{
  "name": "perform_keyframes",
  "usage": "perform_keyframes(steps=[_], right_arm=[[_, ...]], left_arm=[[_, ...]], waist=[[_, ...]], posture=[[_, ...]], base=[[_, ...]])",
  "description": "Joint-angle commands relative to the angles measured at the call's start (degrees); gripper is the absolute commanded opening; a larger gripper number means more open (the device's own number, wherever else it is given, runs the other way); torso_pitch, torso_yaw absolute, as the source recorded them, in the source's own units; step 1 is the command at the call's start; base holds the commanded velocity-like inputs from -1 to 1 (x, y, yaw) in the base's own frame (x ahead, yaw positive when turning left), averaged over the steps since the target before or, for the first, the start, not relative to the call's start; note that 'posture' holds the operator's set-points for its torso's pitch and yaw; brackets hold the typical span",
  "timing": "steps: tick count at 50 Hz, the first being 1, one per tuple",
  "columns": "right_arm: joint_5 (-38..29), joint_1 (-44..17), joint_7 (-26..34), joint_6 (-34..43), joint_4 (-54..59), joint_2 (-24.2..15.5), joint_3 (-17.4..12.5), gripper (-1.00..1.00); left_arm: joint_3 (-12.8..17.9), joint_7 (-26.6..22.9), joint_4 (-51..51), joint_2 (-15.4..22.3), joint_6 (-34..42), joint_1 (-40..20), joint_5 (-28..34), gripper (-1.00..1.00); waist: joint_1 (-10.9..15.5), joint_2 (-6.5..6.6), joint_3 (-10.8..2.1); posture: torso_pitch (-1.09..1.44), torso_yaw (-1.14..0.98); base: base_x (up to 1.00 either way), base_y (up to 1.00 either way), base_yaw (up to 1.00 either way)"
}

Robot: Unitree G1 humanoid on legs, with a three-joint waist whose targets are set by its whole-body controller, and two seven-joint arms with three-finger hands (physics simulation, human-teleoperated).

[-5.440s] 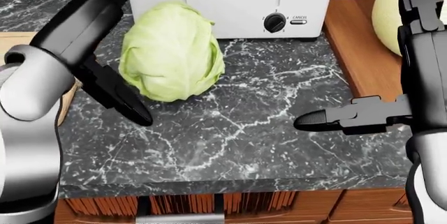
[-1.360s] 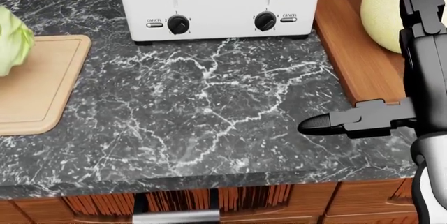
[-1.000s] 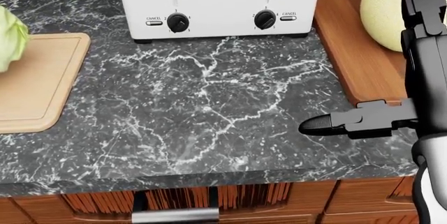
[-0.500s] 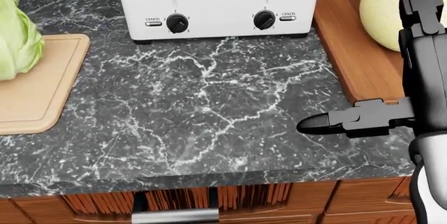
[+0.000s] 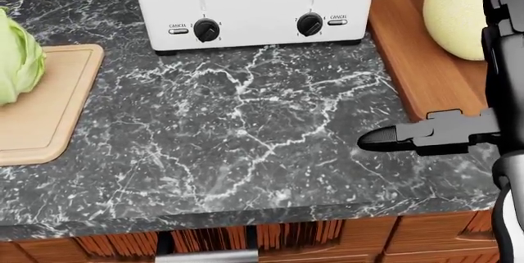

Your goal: Place the lettuce and the cantaloupe on separate cutting boards.

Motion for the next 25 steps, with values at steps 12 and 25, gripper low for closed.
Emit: perform_keyframes(steps=[12,25], right_arm=[[1.15,-3.85,-0.45,2.86,-5.58,-2.64,-2.24,1.00],[1.60,-4.39,-0.45,4.72,-8.58,-3.70,-2.77,1.00]], left_arm=[[4.13,0.67,-19.69,-5.66,4.48,8.04,-5.29,1.00],[7.07,-3.22,-38.92,-10.77,12.54,14.72,-4.79,1.00]], waist=[[0.09,-0.38,-0.56],[0.18,-0.80,-0.35]], posture=[[0.00,0.00],[0.00,0.00]], base=[[0.00,0.00,0.00],[0.00,0.00,0.00]])
